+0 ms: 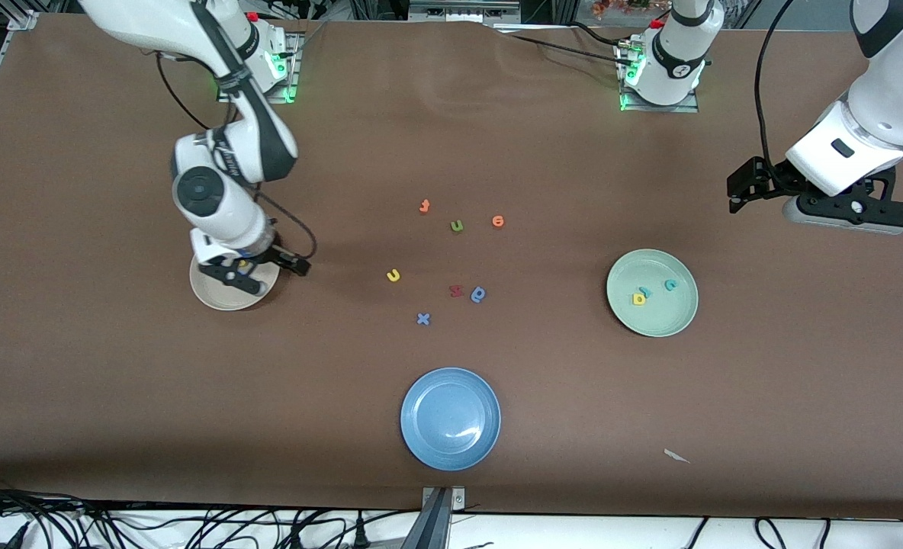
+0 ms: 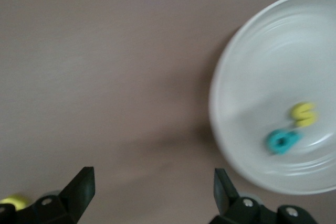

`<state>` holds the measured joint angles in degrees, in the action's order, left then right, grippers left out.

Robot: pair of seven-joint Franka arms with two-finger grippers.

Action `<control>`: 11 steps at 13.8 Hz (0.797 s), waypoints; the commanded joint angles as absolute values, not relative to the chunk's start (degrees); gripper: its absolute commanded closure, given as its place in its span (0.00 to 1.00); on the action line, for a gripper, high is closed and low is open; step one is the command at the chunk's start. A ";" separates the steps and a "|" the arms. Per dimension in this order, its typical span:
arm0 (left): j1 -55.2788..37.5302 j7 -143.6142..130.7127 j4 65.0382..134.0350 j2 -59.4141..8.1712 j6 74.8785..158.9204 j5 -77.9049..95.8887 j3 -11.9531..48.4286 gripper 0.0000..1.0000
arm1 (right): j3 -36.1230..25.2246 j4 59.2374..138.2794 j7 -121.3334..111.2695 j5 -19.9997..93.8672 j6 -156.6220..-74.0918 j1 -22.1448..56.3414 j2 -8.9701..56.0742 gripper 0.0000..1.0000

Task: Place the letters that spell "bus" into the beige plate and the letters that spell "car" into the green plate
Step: 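Grasp the yellow c with the right gripper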

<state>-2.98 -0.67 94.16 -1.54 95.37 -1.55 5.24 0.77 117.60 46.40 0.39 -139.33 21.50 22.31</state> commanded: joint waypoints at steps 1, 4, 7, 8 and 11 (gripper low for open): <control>-2.72 0.53 93.87 -0.79 94.04 0.17 5.10 0.00 | 0.35 111.28 51.40 3.95 -139.57 25.39 28.20 0.00; -2.73 0.44 94.04 -0.88 93.35 1.05 5.19 0.00 | 0.35 107.16 59.03 3.87 -140.97 29.25 32.33 0.00; -2.72 0.26 94.04 -1.05 92.55 1.76 5.10 0.00 | 0.35 103.01 64.59 3.95 -140.98 31.90 35.76 0.00; -2.72 0.26 94.13 -1.05 92.55 1.76 5.18 0.00 | 0.35 102.40 65.56 3.87 -140.98 32.95 36.55 0.00; -2.81 0.26 94.04 -1.14 91.76 1.76 5.19 0.00 | 0.26 99.67 68.20 3.60 -140.98 34.71 39.54 0.00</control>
<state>-3.01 -0.67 94.23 -1.44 92.86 0.25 5.28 0.79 102.80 66.87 2.75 -141.28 33.66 36.86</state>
